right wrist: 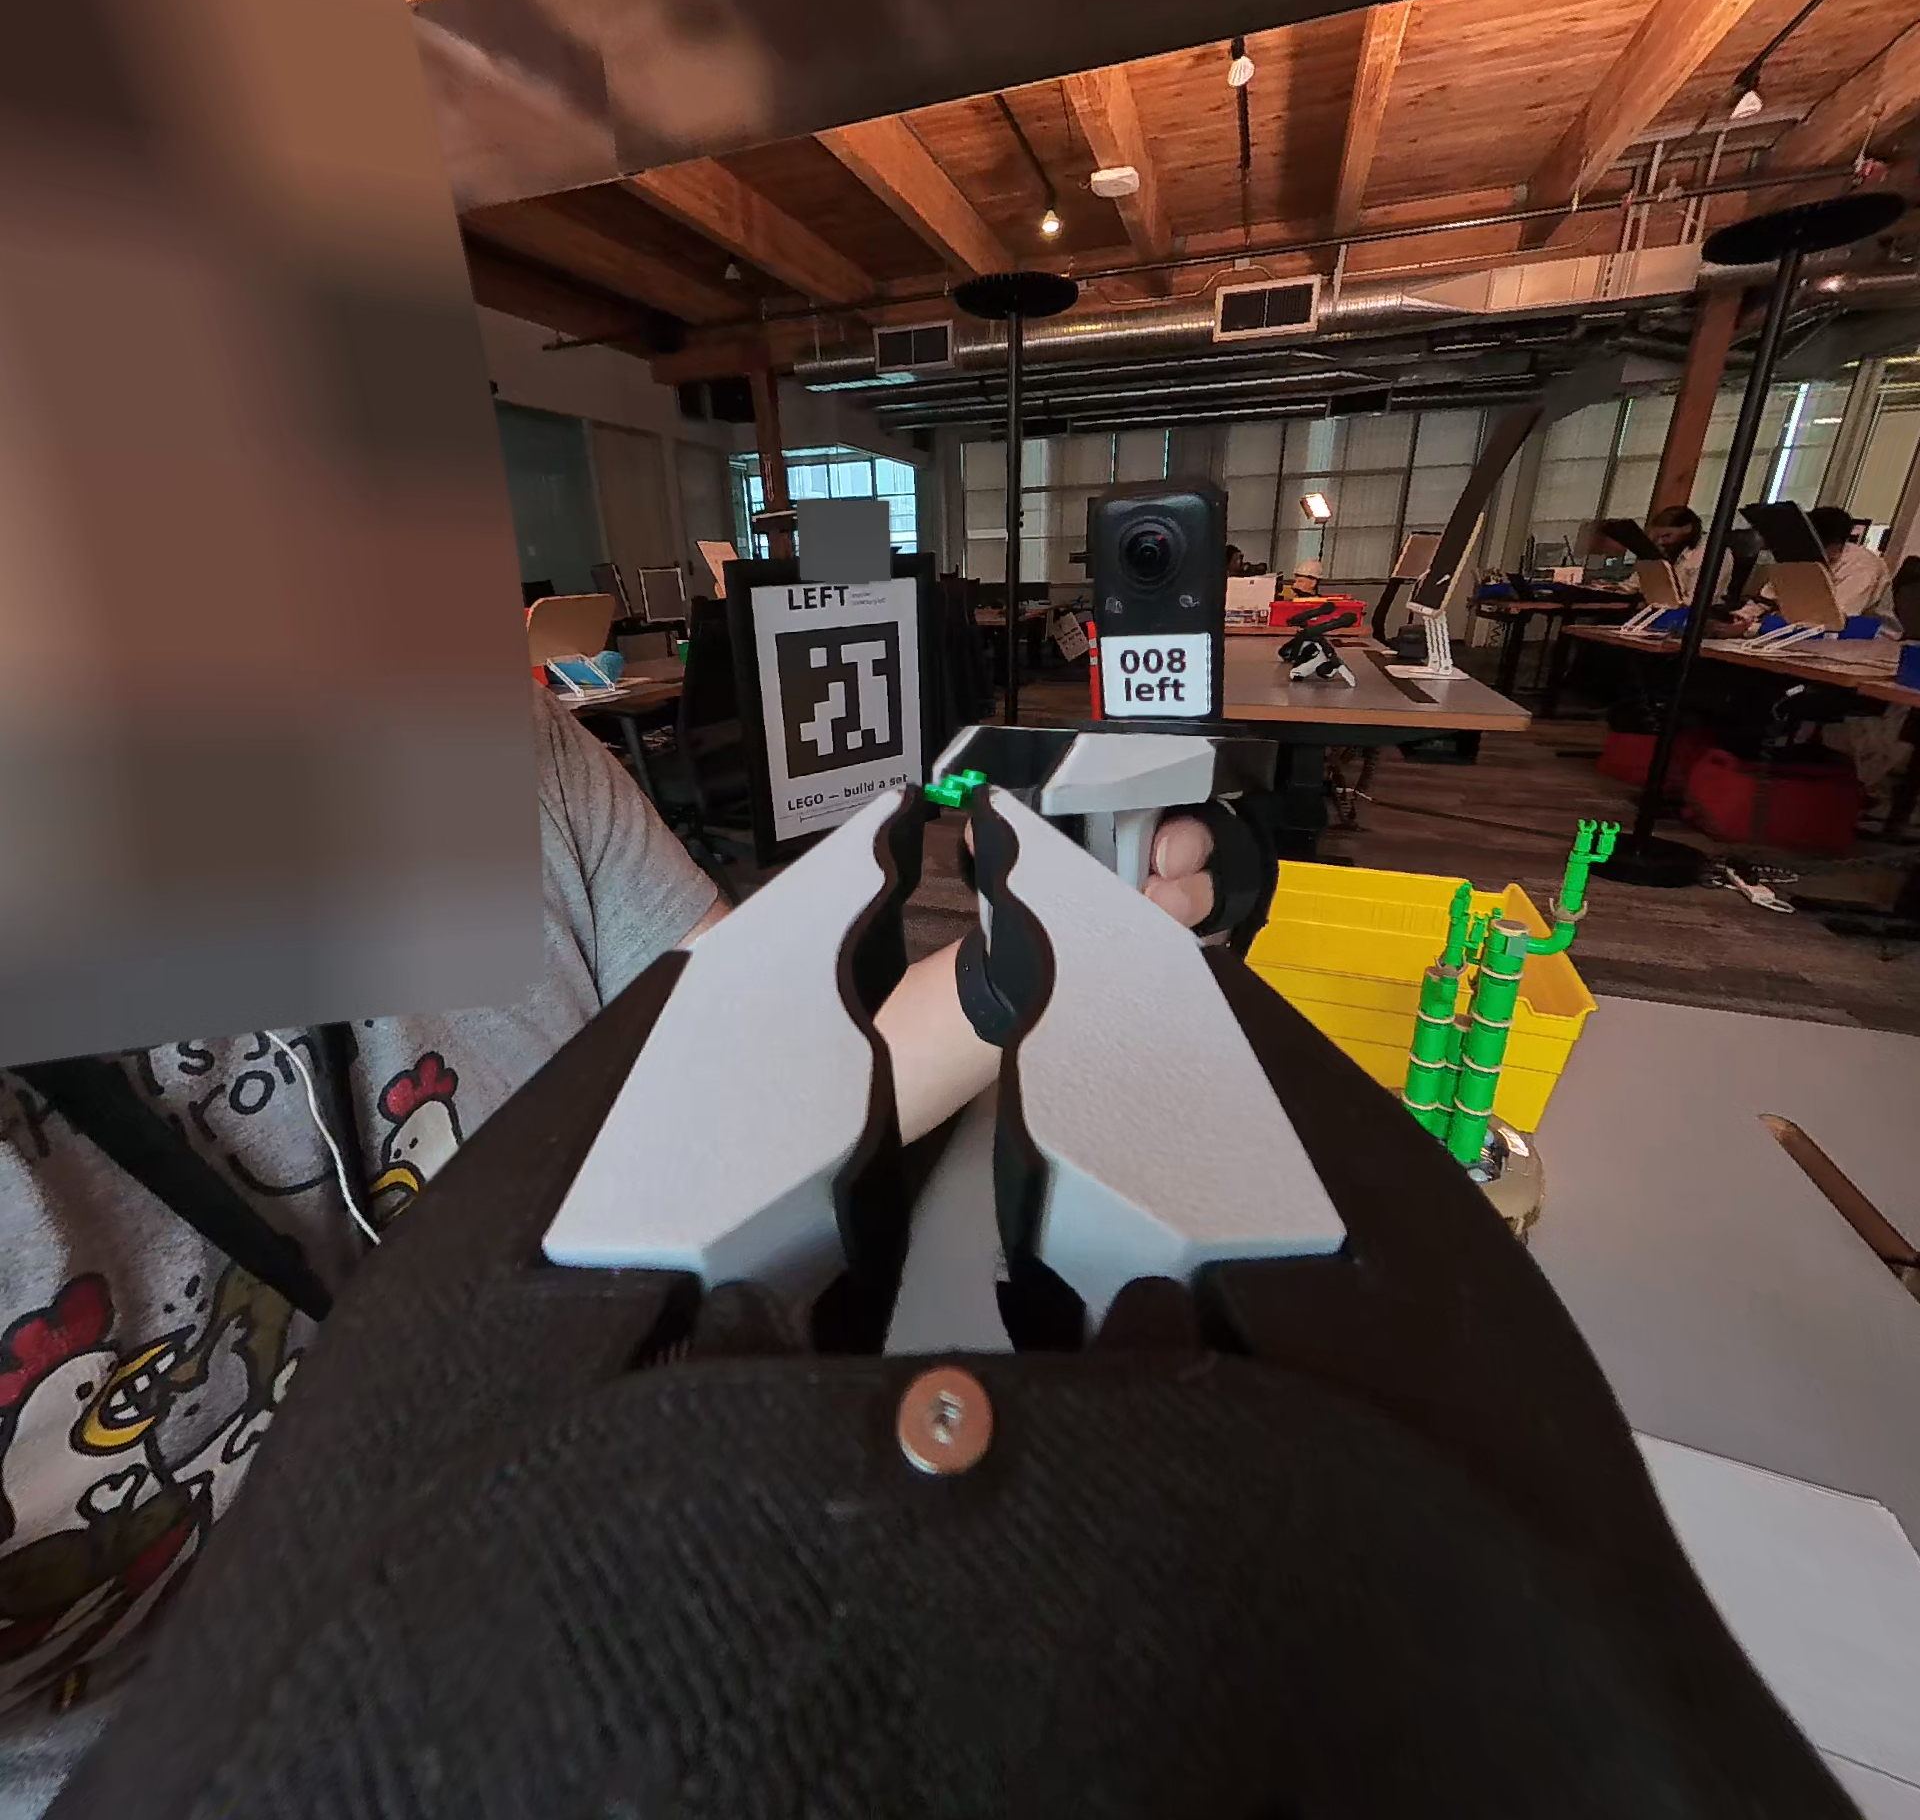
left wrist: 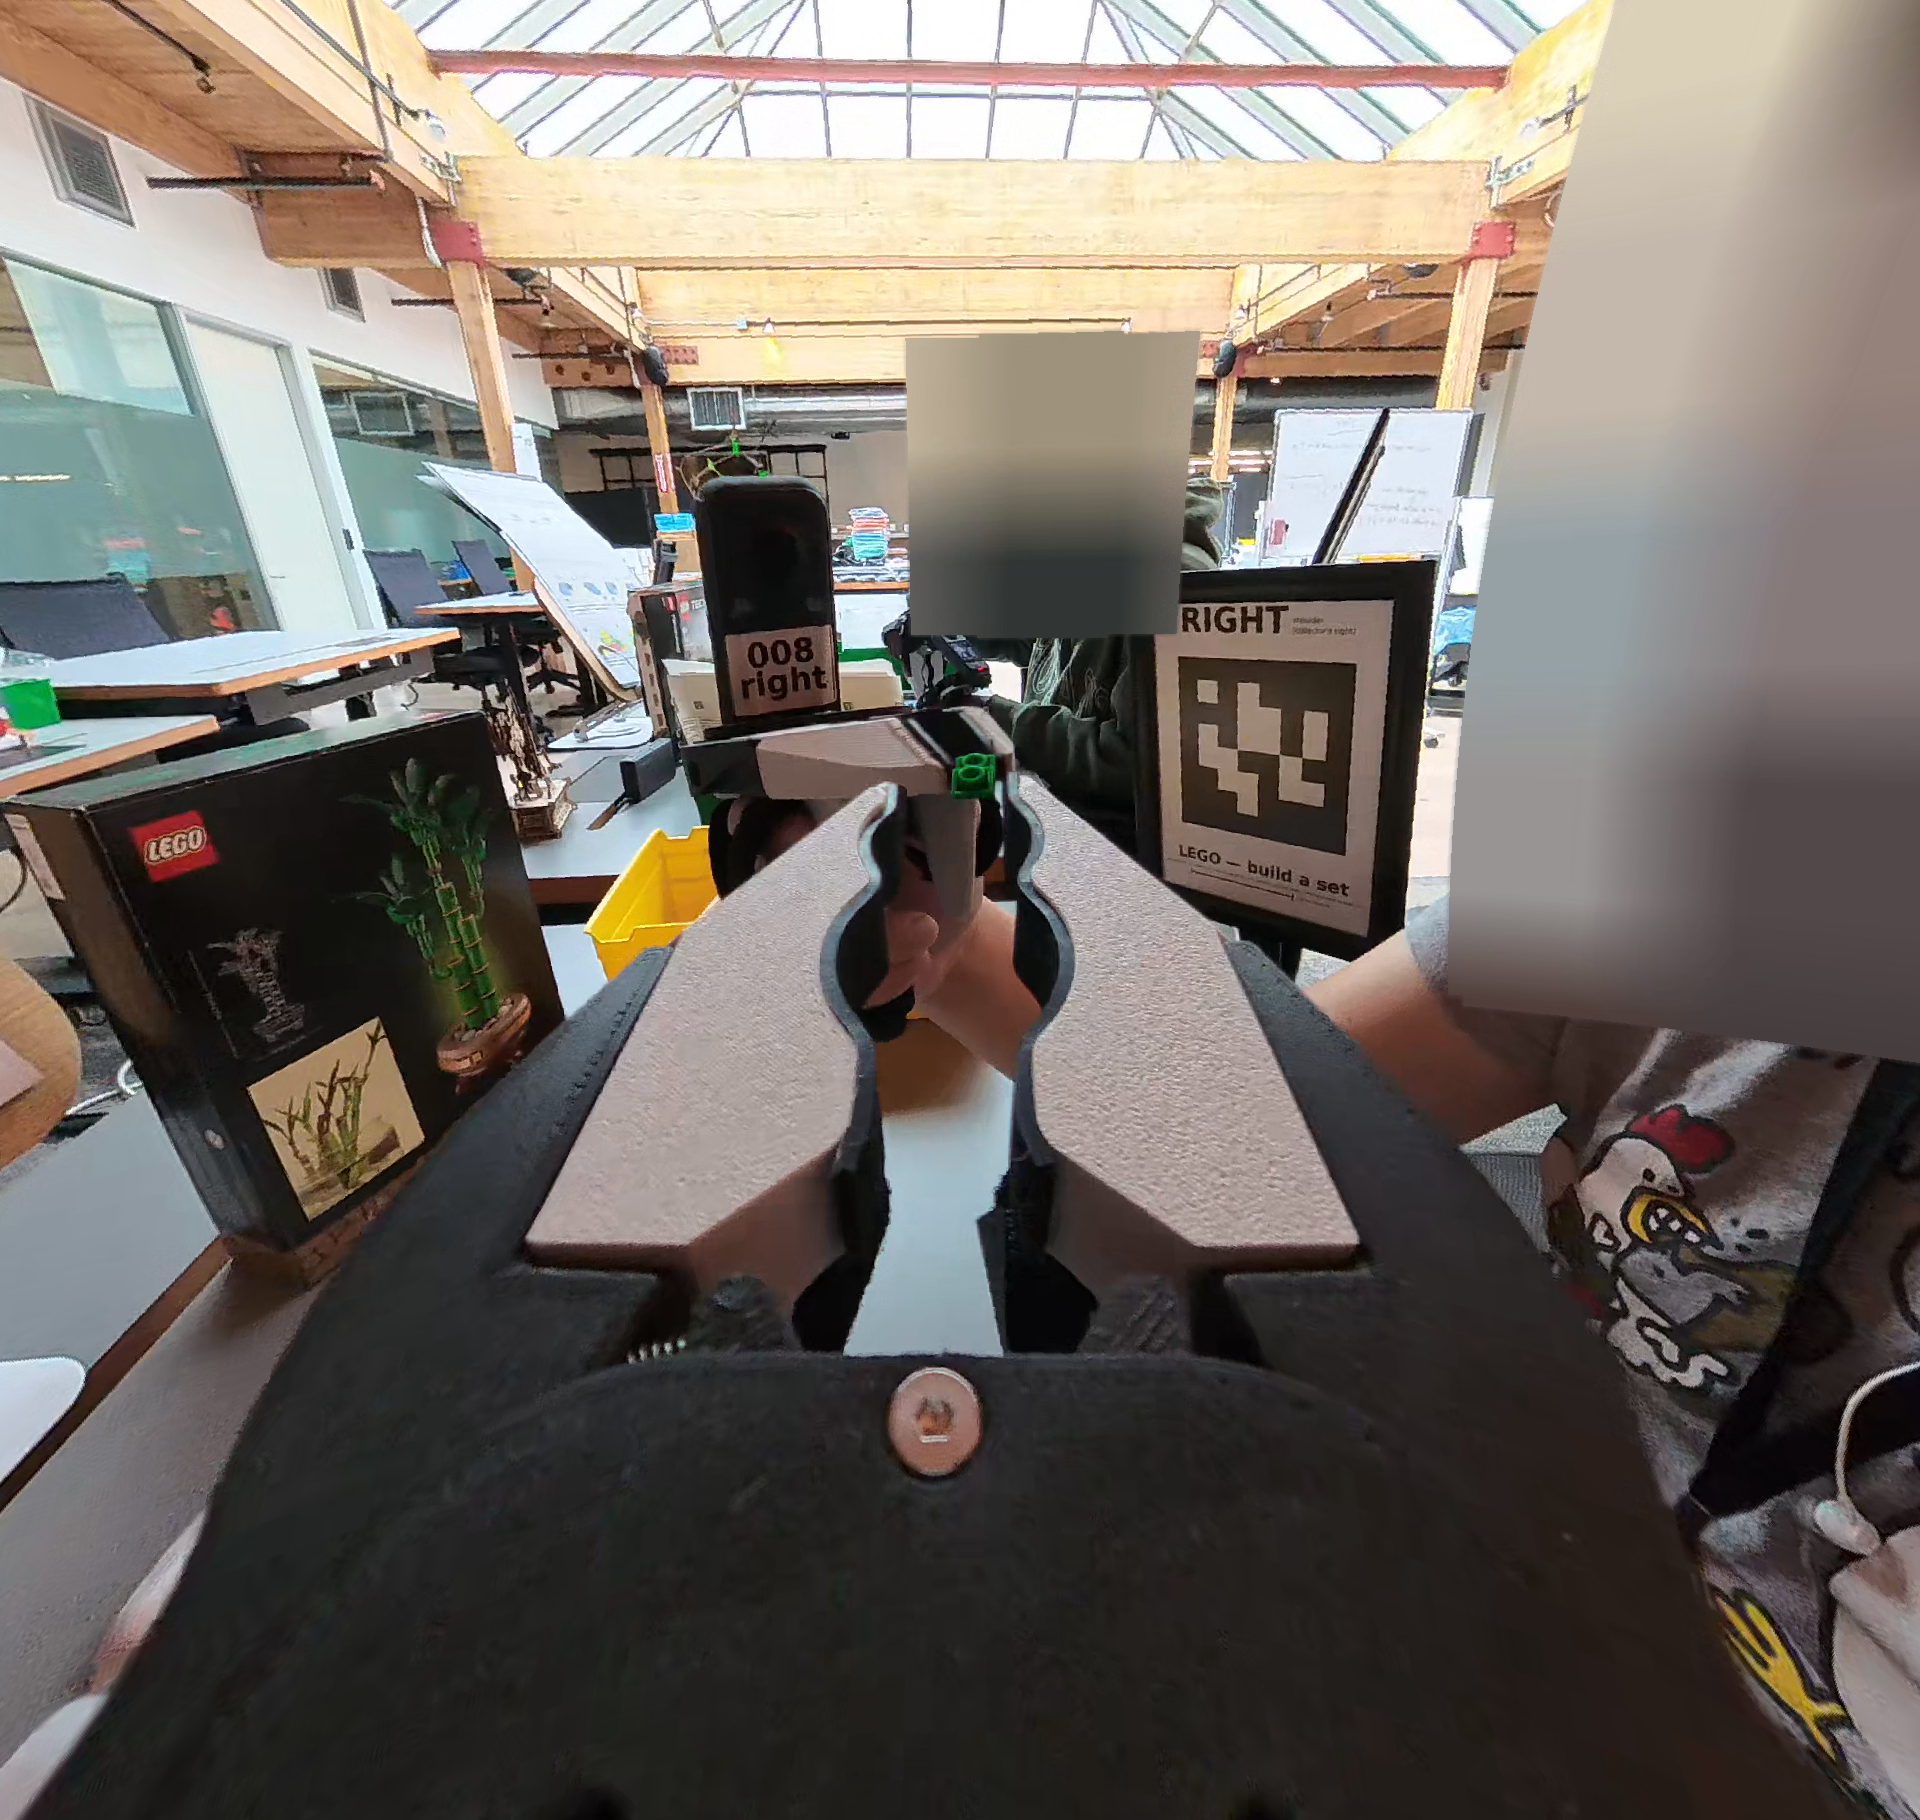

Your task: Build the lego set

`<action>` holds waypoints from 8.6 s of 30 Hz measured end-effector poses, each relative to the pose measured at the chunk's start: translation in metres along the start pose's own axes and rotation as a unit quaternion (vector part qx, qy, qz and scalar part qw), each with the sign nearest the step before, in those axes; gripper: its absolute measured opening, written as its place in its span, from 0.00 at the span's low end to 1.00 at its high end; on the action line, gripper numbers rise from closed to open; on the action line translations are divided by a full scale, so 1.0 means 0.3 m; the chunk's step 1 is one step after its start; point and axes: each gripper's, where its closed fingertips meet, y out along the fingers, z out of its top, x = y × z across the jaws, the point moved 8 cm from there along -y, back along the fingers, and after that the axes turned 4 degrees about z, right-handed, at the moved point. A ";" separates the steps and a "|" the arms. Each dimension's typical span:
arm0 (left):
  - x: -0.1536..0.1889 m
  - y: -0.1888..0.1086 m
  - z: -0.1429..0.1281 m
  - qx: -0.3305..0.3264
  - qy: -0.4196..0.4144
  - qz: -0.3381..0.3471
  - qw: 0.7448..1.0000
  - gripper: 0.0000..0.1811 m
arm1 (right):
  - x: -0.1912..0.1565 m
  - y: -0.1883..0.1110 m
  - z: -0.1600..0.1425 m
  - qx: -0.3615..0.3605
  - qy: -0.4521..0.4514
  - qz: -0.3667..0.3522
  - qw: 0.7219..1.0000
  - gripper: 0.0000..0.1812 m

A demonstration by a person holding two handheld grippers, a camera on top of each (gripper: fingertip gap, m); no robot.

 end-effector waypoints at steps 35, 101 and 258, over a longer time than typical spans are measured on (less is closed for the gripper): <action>-0.062 -0.165 0.016 -0.162 0.067 0.177 0.968 0.03 | -0.028 -0.100 -0.037 -0.351 -0.197 -0.299 0.865 0.17; -0.071 -0.094 -0.088 -0.176 0.198 0.107 0.958 0.03 | -0.108 -0.050 0.000 -0.269 -0.121 -0.273 0.915 0.03; -0.034 0.035 -0.369 -0.496 0.184 0.002 0.849 0.03 | 0.032 0.010 -0.332 -0.600 0.068 -0.206 0.770 0.03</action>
